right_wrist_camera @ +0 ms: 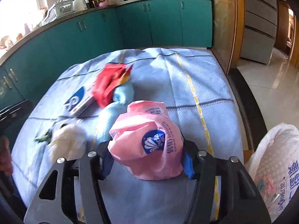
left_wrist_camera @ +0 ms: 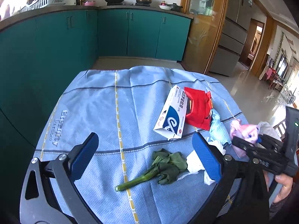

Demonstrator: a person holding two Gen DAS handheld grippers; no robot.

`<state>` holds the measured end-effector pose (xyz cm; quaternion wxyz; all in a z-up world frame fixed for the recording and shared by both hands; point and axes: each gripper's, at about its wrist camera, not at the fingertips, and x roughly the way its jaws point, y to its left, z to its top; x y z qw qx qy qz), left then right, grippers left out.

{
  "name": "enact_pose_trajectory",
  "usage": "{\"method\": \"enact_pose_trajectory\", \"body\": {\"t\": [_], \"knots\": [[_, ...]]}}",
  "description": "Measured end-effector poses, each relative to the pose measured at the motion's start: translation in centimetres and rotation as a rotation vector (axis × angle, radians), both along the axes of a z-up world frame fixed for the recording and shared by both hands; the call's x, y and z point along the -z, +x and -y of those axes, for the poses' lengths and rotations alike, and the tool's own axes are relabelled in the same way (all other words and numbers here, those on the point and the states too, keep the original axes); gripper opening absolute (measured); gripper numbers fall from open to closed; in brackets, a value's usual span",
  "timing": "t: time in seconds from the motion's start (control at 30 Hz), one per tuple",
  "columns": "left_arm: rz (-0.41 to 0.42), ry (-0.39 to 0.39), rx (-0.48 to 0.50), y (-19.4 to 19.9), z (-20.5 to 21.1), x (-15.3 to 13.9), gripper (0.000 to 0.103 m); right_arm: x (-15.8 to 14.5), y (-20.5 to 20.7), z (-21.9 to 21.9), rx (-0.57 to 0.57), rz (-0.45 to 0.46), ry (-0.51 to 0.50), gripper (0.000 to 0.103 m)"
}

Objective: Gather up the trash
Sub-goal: 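Grasp the pink plastic bag with the right tool and lift it, then move the left tool to the green vegetable while the right tool holds the pink bag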

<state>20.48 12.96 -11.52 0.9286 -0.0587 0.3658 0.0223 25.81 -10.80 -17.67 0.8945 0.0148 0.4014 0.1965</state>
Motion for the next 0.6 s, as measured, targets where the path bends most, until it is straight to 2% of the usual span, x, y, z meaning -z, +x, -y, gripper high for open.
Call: {"method": "enact_pose_trajectory", "body": {"t": [0.23,0.47,0.53,0.6], "knots": [[-0.002,0.027,0.018,-0.9,1.1,0.3,0.1,-0.6,-3.2,1.8,-0.118,-0.072,0.127,0.059],[-0.028,0.037,0.051,-0.5,2.8,1.2,0.1,-0.1,-4.3,2.0,-0.126,-0.073,0.092,0.063],[-0.04,0.047,0.065,-0.4,3.4,1.6,0.1,-0.2,-4.5,1.9,-0.12,-0.062,0.075,0.066],[-0.052,0.067,0.08,-0.3,4.0,2.0,0.1,-0.3,-4.5,1.7,-0.11,-0.047,0.055,0.074]]}}
